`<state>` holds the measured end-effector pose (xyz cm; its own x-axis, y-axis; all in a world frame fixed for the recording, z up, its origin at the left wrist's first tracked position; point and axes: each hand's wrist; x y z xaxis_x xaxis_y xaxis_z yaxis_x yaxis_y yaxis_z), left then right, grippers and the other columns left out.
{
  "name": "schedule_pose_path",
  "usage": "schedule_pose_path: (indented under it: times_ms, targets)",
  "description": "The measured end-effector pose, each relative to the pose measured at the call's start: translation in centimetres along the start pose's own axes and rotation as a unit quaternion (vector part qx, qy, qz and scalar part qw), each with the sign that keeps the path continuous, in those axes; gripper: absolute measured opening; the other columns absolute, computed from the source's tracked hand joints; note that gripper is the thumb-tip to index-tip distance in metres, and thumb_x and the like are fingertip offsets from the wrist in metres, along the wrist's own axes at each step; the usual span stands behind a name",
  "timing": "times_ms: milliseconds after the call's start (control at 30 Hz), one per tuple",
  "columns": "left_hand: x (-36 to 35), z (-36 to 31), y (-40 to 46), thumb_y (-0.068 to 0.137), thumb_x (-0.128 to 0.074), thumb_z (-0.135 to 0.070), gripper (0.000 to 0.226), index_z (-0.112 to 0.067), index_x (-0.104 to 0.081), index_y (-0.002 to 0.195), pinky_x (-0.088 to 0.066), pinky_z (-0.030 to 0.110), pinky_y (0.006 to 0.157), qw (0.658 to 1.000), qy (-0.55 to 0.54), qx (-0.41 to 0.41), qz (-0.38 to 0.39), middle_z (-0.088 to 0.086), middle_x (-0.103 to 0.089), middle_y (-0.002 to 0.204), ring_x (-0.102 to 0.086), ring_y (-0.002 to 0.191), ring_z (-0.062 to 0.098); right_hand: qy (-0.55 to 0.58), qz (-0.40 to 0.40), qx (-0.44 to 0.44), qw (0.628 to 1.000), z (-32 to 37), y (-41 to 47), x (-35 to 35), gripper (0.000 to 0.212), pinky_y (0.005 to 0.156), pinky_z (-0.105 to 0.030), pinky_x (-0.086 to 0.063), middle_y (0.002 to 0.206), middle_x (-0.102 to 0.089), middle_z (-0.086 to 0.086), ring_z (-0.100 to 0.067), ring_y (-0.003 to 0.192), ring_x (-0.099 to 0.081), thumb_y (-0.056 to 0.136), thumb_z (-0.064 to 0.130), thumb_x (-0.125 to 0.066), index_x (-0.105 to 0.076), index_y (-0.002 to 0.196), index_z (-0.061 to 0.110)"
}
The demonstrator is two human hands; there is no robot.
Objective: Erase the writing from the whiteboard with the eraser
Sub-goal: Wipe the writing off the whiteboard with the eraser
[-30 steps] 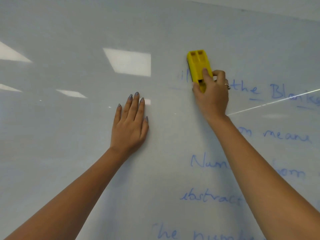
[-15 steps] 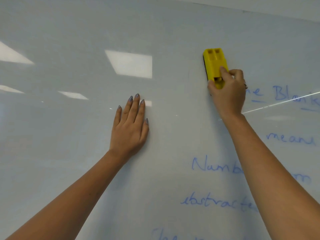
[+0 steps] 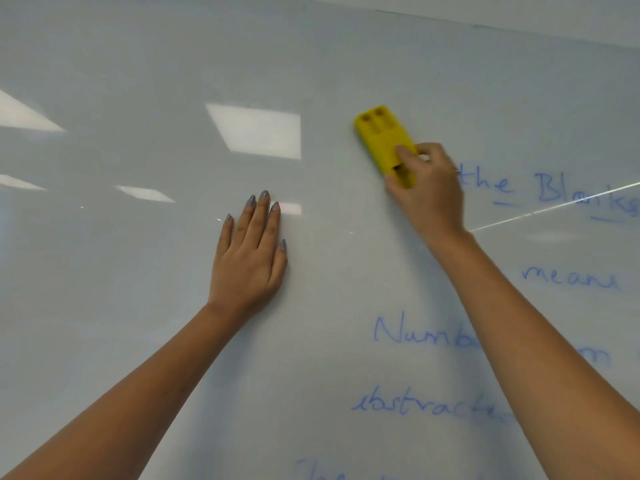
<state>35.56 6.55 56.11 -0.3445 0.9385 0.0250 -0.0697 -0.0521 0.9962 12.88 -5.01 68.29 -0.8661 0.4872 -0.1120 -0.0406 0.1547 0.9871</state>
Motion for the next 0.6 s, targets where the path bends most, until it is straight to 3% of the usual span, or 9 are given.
schedule_pose_path:
  times_ms: [100,200,433,600]
  targets:
    - [0.0,-0.1,0.0,0.100,-0.025,-0.031,0.058,-0.006,-0.031,0.153,-0.019,0.051,0.121,1.000,-0.003,0.003,-0.002,0.010,-0.023,0.162,-0.018,0.151,0.026,-0.026,-0.053,-0.121,0.991,-3.3,1.0,0.8,0.045,0.083,-0.040,-0.046,0.121,-0.051,-0.015,-0.037,0.107,-0.052,0.084,0.030,-0.060,-0.058,0.128,0.020]
    - [0.0,-0.3,0.0,0.100,-0.025,-0.031,0.058,-0.007,-0.031,0.153,-0.018,0.050,0.121,1.000,-0.002,0.006,-0.003,0.010,-0.022,0.162,-0.018,0.151,0.026,-0.037,-0.061,-0.144,0.987,-2.0,1.2,-0.2,0.046,0.086,-0.040,-0.044,0.122,-0.050,-0.016,-0.038,0.107,-0.050,0.085,0.030,-0.059,-0.057,0.130,0.018]
    - [0.5,-0.3,-0.2,0.098,-0.033,-0.023,0.053,-0.001,-0.045,0.144,-0.030,0.055,0.116,0.999,-0.017,-0.003,-0.038,0.018,-0.039,0.153,-0.034,0.144,0.034,0.030,0.035,0.070,0.996,9.2,-1.0,-4.1,0.043,0.085,-0.040,-0.044,0.125,-0.054,-0.014,-0.036,0.102,-0.053,0.086,0.028,-0.060,-0.059,0.128,0.019]
    - [0.5,-0.3,-0.3,0.096,-0.035,-0.020,0.051,0.001,-0.048,0.141,-0.033,0.055,0.114,0.999,-0.020,-0.005,-0.050,0.020,-0.044,0.149,-0.040,0.140,0.036,0.045,0.065,0.131,0.988,9.0,-4.2,-3.3,0.042,0.077,-0.043,-0.051,0.118,-0.061,-0.014,-0.037,0.092,-0.058,0.081,0.024,-0.068,-0.064,0.122,0.016]
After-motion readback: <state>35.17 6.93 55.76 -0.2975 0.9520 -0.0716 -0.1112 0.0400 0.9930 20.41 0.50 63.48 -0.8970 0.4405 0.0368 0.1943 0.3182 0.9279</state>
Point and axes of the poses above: each hand's wrist, its own y-axis towards the middle knuckle, its own x-axis out of the back of the hand, z = x × y
